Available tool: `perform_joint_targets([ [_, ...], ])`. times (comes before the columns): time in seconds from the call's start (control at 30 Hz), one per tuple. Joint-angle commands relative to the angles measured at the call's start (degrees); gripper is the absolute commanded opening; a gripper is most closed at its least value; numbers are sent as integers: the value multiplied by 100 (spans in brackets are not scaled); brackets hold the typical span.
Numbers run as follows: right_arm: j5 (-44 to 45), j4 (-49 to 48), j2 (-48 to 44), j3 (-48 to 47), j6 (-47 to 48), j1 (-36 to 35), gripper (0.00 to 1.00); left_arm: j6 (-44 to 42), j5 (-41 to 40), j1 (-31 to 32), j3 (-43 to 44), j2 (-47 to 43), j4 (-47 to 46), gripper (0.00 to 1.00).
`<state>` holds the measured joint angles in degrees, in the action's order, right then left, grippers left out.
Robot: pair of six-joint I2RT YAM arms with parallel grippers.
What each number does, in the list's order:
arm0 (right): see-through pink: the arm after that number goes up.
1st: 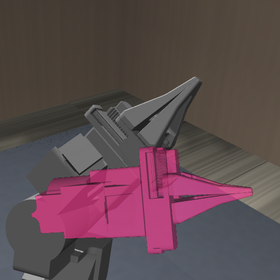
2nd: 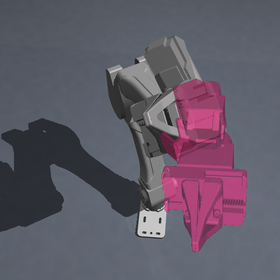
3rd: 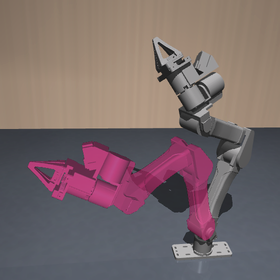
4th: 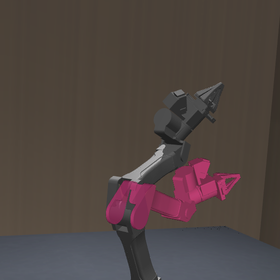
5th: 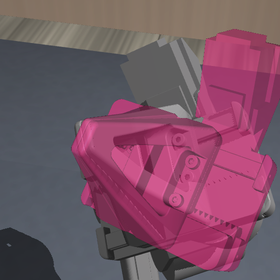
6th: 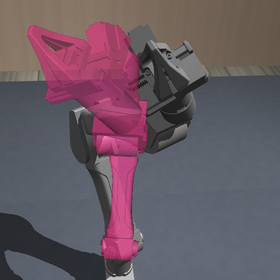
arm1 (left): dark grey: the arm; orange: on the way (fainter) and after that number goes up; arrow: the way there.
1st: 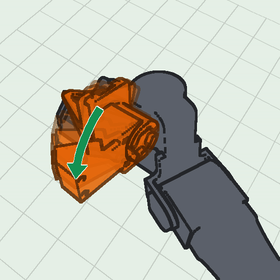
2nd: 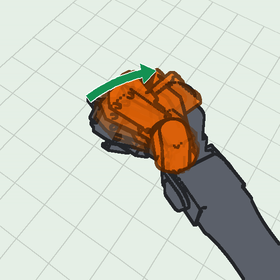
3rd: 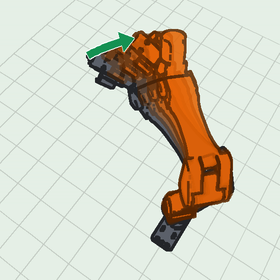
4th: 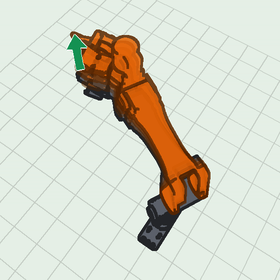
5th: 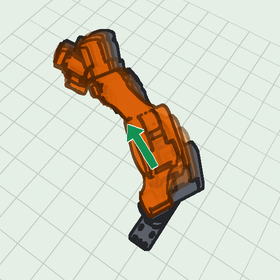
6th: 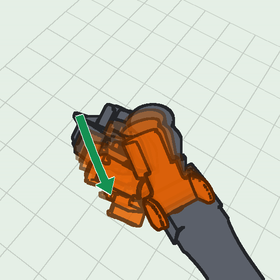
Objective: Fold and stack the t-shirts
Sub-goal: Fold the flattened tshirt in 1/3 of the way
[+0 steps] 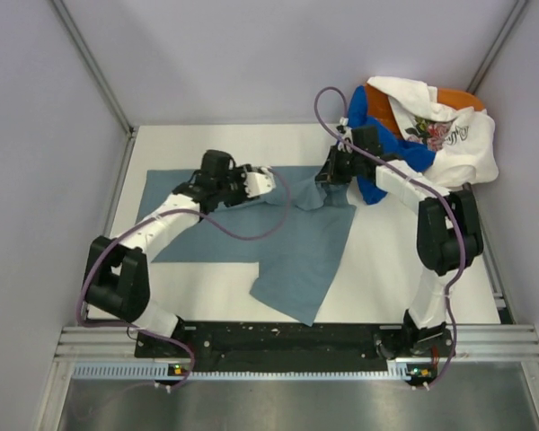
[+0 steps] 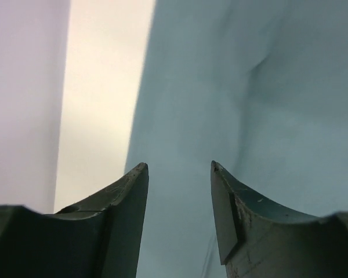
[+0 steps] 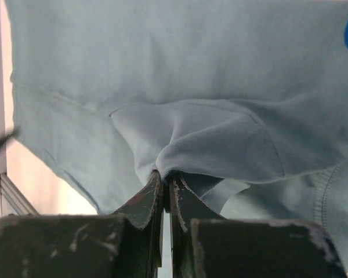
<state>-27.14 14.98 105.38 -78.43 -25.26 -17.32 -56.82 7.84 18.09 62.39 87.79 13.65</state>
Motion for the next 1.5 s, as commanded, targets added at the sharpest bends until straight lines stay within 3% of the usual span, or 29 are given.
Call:
perform_joint_targets([
  [0.0, 410, 22, 324, -541, -190, -43, 0, 513, 1438, 879, 238, -17, 437, 52],
  [0.2, 578, 49, 615, -779, -313, -17, 0, 768, 1072, 1803, 747, 1098, -2, 54],
  [0.33, 657, 57, 685, -840, -357, 18, 0, 909, 1089, 1891, 1432, 1986, 199, 47],
  [0.57, 630, 92, 782, -946, -331, 36, 0, 576, 939, 1988, 1978, 2672, 445, 46],
  [0.83, 639, 110, 747, -937, -243, 36, 0, 734, 807, 2015, 2611, 3139, 542, 42],
  [1.2, 692, 198, 685, -1025, -120, 45, 0, 426, 1212, 2085, 3068, 3464, 1641, 39],
  [1.47, 727, 268, 553, -946, 3, 18, 0, 672, 667, 2102, 3473, 3825, 1483, 33],
])
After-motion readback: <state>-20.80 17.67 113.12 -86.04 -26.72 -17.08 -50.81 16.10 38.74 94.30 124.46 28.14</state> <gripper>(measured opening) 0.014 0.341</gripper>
